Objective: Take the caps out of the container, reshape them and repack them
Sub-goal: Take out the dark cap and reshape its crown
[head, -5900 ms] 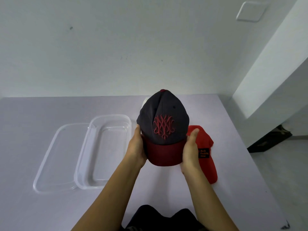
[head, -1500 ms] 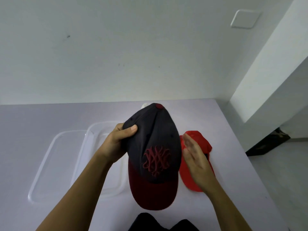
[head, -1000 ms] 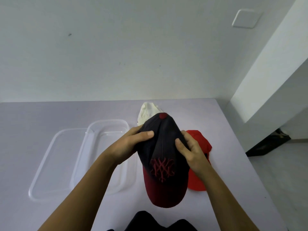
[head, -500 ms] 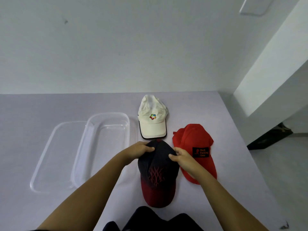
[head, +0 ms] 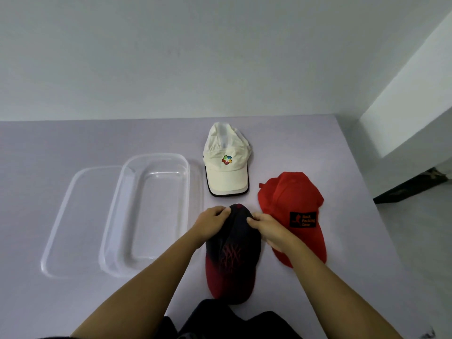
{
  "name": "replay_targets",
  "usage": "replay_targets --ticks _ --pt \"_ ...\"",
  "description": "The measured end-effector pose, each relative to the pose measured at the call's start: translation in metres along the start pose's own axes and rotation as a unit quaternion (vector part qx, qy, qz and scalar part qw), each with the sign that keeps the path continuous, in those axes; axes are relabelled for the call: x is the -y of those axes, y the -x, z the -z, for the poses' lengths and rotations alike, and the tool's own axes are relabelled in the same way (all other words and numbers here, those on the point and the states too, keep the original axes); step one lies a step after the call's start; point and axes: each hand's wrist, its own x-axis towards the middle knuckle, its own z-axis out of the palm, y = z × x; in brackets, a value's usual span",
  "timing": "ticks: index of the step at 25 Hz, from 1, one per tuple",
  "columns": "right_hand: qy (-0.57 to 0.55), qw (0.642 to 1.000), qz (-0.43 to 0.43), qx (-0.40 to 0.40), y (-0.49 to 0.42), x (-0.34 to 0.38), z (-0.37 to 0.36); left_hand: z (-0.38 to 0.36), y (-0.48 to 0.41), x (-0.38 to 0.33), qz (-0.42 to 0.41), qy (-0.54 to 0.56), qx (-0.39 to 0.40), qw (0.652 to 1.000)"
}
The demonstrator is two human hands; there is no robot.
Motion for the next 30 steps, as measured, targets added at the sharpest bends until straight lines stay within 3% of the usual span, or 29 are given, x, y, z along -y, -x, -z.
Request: replay_targets --ticks 4,9,19,25,30 --pt "0.022 1.0 0.002 0.02 -0.014 0.0 0.009 0.0 -0.012 -0.001 -0.007 -0.031 -0.008 0.999" --pt "0.135 0.99 0.045 -0.017 -0.023 0.008 0.017 0.006 -0.023 0.001 -0.018 -0.08 -0.058 0.995" --pt "0.104 0.994 0.024 -0.002 -0.03 0.008 0.012 0.003 -0.021 0.005 -0.053 -0.117 -0.117 0.985" --pt "0.079 0.996 0.037 -0.017 -0.027 0.017 0.006 0.002 -0.024 0.002 -0.02 -0.099 -0.105 0.989" --pt "0.08 0.996 -0.003 -0.043 -0.025 0.025 0.004 0.003 -0.024 -0.002 -0.037 -0.089 -0.075 0.993"
